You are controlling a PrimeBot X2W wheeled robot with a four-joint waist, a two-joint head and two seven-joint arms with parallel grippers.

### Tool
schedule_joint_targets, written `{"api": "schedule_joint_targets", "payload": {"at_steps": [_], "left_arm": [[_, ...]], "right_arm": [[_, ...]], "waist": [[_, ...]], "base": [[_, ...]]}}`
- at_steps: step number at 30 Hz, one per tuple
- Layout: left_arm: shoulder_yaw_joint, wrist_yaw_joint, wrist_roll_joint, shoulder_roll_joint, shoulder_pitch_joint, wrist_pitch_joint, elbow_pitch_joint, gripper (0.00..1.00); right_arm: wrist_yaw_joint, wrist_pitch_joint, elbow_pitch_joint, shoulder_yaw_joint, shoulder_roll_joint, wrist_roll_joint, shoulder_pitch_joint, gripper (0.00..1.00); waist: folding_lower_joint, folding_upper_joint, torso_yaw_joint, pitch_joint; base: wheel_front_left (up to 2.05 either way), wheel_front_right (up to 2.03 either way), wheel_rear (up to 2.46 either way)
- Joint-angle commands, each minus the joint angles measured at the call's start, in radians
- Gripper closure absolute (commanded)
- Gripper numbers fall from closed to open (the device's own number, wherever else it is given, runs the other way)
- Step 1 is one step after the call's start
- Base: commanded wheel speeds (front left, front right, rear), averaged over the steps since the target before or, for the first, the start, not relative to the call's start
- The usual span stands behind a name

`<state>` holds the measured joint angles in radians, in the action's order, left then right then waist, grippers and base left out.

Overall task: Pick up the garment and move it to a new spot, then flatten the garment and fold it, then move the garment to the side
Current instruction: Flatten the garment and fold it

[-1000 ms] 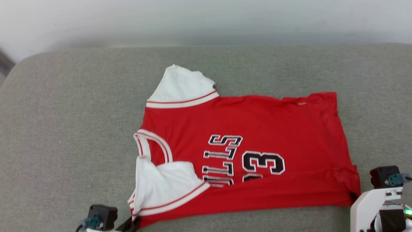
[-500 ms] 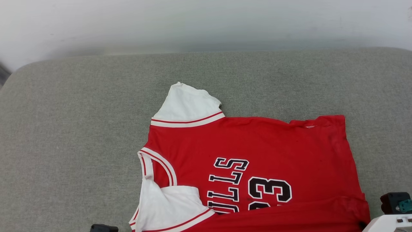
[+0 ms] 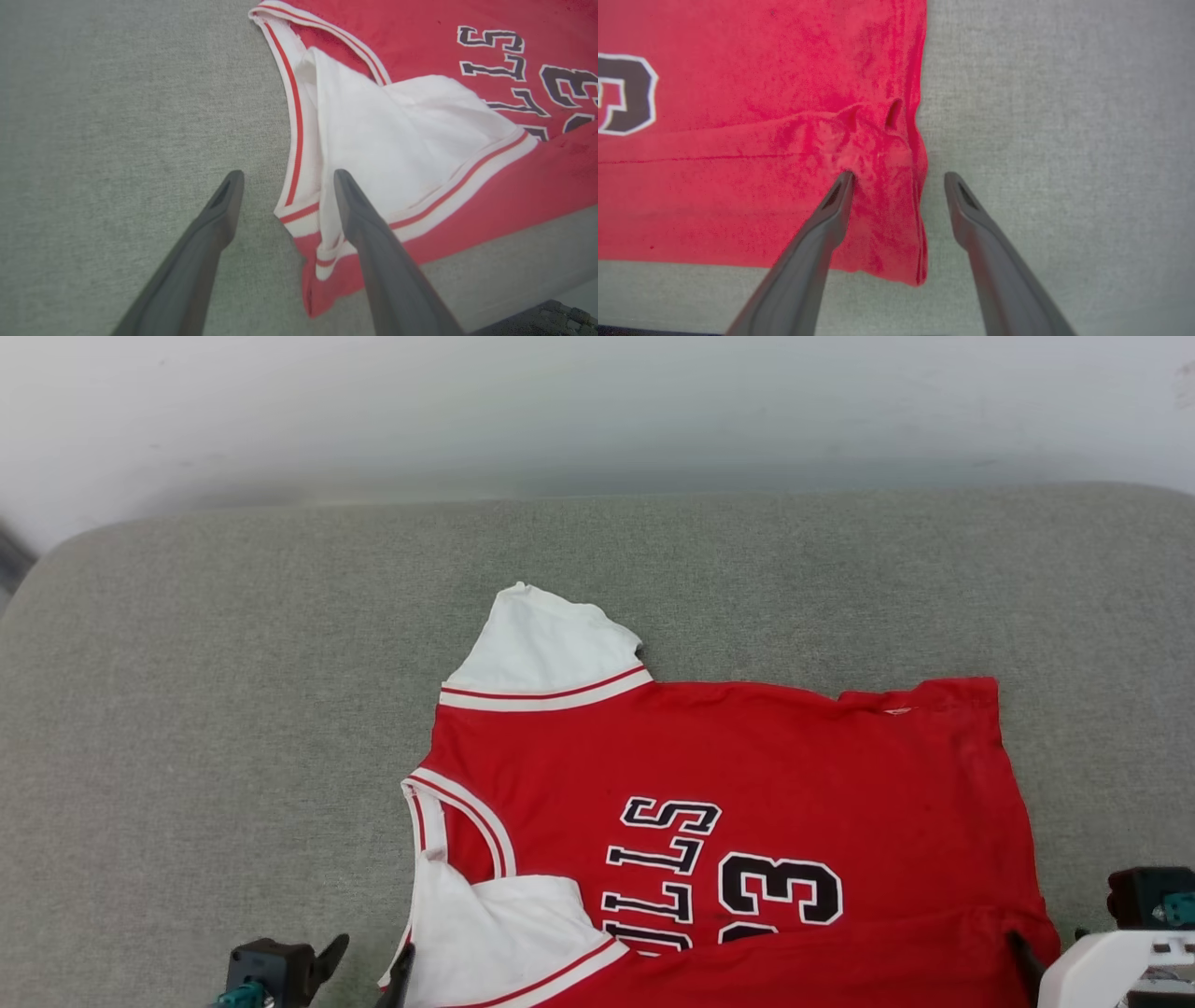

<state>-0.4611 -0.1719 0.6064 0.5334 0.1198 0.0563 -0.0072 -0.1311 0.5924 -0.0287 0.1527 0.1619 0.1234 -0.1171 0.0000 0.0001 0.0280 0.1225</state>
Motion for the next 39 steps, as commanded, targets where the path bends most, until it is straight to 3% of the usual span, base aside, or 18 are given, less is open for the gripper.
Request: {"api": "schedule_joint_targets", "payload": {"at_steps": [1, 10, 16, 25, 31, 39], "left_arm": [[0.01, -0.003, -0.005, -0.005, -0.017, -0.023, 0.002, 0.0], [0.059, -0.009, -0.084, -0.049, -0.087, -0.275, -0.012, 0.0], [0.141, -0.014, -0.142, -0.118, -0.116, -0.322, -0.063, 0.0], [0.241, 0.068, -0.284, -0.229, -0.102, -0.322, -0.104, 0.0], [0.283, 0.139, -0.302, -0.279, -0.142, -0.322, -0.086, 0.0], [0.278, 0.249, -0.295, -0.205, -0.345, -0.268, 0.01, 0.0]], "right_arm": [[0.001, -0.019, 0.007, 0.007, -0.012, 0.014, 0.02, 0.0], [0.001, -0.215, 0.096, -0.022, -0.023, 0.061, 0.093, 0.0], [0.001, -0.395, 0.135, -0.058, -0.025, 0.089, 0.109, 0.0], [0.001, -0.639, 0.137, -0.113, -0.026, 0.1, 0.129, 0.0], [0.001, -0.692, 0.13, -0.118, -0.037, 0.094, 0.158, 0.0], [0.001, -0.706, 0.143, -0.126, -0.052, 0.086, 0.215, 0.0]], "waist": [[0.0, -0.0001, -0.002, -0.005], [0.0, -0.0001, -0.019, -0.036], [0.0, -0.0001, -0.026, -0.04], [0.0, -0.0001, -0.038, -0.023], [0.0, -0.0001, -0.06, 0.013], [0.0, -0.0001, -0.125, 0.125]], "base": [[0.0, 0.0, 0.0], [0.0, 0.0, 0.0], [0.0, 0.0, 0.0], [0.0, 0.0, 0.0], [0.0, 0.0, 0.0], [0.0, 0.0, 0.0]]}}
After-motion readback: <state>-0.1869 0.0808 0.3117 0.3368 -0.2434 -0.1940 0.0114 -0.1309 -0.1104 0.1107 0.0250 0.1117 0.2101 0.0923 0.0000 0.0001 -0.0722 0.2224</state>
